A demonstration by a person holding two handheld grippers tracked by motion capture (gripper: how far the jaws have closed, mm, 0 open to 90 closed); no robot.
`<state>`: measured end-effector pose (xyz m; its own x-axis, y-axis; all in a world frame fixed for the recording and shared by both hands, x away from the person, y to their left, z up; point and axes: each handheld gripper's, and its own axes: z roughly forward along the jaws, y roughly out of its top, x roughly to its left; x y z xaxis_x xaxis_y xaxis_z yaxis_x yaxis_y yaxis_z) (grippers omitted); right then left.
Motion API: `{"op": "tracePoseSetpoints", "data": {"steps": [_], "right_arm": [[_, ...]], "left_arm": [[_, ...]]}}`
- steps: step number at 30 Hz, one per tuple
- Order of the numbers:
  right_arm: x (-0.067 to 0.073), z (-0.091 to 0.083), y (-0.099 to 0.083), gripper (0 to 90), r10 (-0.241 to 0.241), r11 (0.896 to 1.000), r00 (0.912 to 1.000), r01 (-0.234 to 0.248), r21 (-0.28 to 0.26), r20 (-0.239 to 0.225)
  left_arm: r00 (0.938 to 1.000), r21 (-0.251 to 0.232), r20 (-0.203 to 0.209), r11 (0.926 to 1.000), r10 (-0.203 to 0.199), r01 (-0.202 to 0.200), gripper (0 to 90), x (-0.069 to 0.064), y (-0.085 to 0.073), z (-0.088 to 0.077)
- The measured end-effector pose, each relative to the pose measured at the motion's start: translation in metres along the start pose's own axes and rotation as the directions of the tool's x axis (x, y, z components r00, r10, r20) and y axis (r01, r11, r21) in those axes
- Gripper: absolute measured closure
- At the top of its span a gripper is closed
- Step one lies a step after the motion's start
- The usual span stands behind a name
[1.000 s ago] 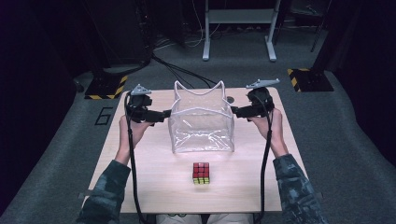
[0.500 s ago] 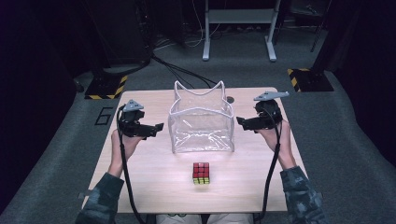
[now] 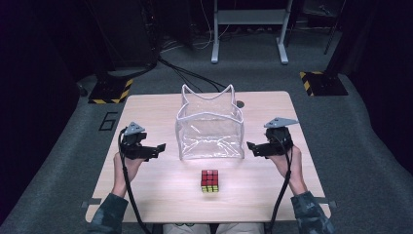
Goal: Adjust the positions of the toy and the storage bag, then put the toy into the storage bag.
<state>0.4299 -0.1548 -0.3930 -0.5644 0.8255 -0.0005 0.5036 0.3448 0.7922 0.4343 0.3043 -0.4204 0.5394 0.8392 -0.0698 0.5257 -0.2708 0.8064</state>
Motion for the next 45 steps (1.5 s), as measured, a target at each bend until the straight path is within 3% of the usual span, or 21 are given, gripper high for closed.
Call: {"op": "tracePoseSetpoints", "data": {"steps": [13,23,25,33,35,41,45], "right_arm": [[0.006,0.016,-0.051,5.6,0.034,0.999,0.9994,-0.034,0.040,-0.009],[0.018,0.028,-0.079,6.0,0.013,0.999,0.9999,-0.013,0.046,0.003],[0.021,0.030,-0.084,5.8,0.002,0.999,1.0000,-0.002,0.045,0.004],[0.029,0.037,-0.101,3.7,-0.012,0.998,0.9999,0.012,0.059,-0.002],[0.029,0.037,-0.104,3.4,-0.004,0.998,1.0000,0.004,0.057,-0.006],[0.028,0.040,-0.110,3.2,0.021,0.998,0.9997,-0.020,0.056,-0.010],[0.027,0.040,-0.113,3.0,0.027,0.998,0.9996,-0.026,0.053,-0.007]], "left_arm": [[0.9970,0.044,-0.001,0.9961,-0.077,0.077,3.6,0.014,-0.056,0.013],[0.9946,0.097,-0.011,0.9899,-0.103,0.103,3.0,0.019,-0.088,0.030],[0.9949,0.106,-0.012,0.9893,-0.100,0.101,3.0,0.019,-0.091,0.032],[0.9962,0.148,-0.084,0.9883,-0.025,0.037,1.5,0.016,-0.098,0.039],[0.9972,0.160,-0.070,0.9864,-0.024,0.035,1.3,0.017,-0.100,0.041],[0.9967,0.136,-0.079,0.9903,-0.019,0.030,1.4,0.017,-0.103,0.042],[0.9954,0.152,-0.092,0.9883,0.025,-0.011,1.4,0.016,-0.103,0.043]]}}
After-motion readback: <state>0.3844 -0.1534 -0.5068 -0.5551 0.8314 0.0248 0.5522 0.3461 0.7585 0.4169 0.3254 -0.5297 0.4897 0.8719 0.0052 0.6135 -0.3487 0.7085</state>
